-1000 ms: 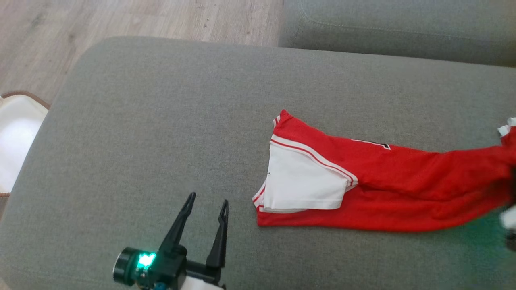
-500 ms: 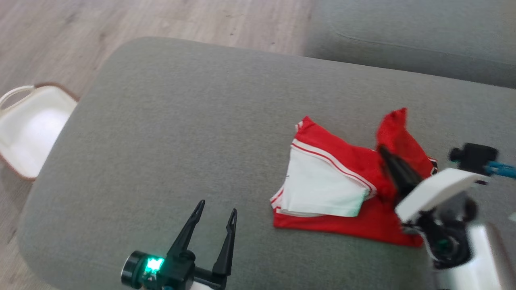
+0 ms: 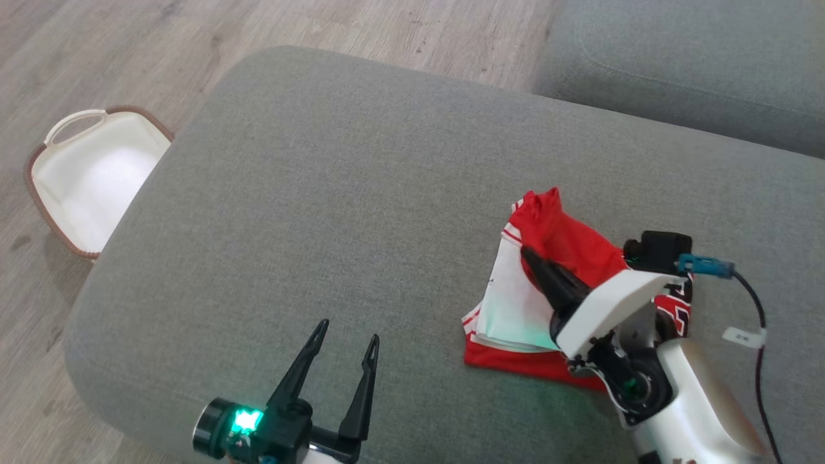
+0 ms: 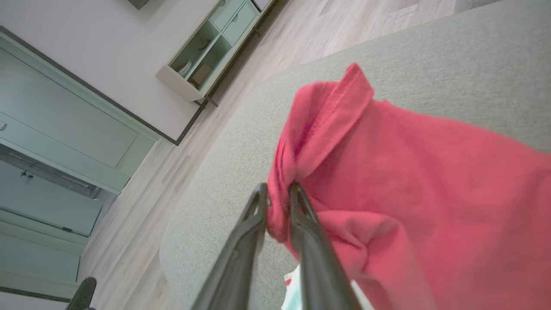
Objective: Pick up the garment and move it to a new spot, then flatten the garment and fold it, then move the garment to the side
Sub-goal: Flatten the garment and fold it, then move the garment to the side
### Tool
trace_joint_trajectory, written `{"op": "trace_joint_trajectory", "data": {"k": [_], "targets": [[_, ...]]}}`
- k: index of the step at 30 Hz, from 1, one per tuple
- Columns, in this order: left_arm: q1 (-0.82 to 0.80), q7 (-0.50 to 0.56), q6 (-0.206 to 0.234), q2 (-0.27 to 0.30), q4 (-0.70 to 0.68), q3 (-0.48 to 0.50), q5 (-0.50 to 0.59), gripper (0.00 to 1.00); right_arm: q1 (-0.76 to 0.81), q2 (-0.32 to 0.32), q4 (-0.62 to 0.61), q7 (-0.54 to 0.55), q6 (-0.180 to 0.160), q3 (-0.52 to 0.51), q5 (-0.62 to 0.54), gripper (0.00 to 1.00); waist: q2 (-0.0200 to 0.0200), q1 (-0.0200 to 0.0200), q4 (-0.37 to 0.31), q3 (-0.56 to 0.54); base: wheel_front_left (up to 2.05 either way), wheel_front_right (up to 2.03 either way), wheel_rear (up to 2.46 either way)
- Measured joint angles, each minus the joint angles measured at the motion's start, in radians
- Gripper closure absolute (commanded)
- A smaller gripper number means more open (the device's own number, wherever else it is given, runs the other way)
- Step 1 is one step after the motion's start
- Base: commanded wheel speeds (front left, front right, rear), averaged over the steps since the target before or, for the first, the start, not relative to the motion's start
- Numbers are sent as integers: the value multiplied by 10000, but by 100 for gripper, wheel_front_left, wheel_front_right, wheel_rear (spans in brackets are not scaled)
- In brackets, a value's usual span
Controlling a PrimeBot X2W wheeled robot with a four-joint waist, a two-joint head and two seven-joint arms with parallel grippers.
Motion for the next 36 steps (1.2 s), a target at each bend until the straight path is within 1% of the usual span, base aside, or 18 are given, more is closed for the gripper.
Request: {"op": "trace_joint_trajectory", "data": {"k": [1,4,7,12,18,20,23,24,26,29,33,36], "targets": [[0,0,0,0,0,0,0,0,0,0,0,0,0,0,0,0,0,0,0,0,0,0,0],[2,0,-12,-12,0,65,8,0,-190,2,148,-249,0,267,107,0,0,0,-68,33,0,0,0],[6,0,-12,-17,6,203,8,0,-242,0,-25,-537,0,357,245,0,0,0,-263,9,0,0,0],[41,0,19,-25,25,347,8,0,-123,-61,-721,-1097,0,-92,-155,0,0,0,-794,-168,0,0,0],[358,0,153,-38,-8,696,-4,0,877,-934,-1689,-2226,0,-819,-1266,0,0,-1,-1541,-555,0,0,0],[521,0,190,-33,-6,786,-6,0,1316,-1028,-1870,-2654,0,-961,-1475,0,0,-1,-1819,-667,0,0,0],[646,0,224,-54,-29,986,-36,0,1949,-1360,-2073,-3555,0,-886,-1962,0,0,-1,-2192,-829,0,0,0],[665,0,226,-69,-48,1047,-86,0,2133,-1628,-2100,-3952,0,-708,-2347,0,0,-1,-2295,-890,0,0,0],[756,0,240,-107,-127,1271,-109,0,2499,-1829,-1964,-4650,0,-709,-2734,0,0,-1,-2477,-1044,0,0,0],[1326,0,284,-244,-364,1601,-188,0,3068,-1854,-1509,-5379,0,-543,-3104,0,0,-1,-2729,-1283,0,0,0],[2119,0,221,-322,-585,1927,-113,0,3652,-1835,-842,-5806,0,-556,-3601,0,0,-2,-2957,-1567,0,0,0],[2324,0,161,-378,-639,2046,163,0,3858,-1733,-546,-5889,0,-658,-3902,0,0,-2,-3012,-1705,0,0,0]]}}
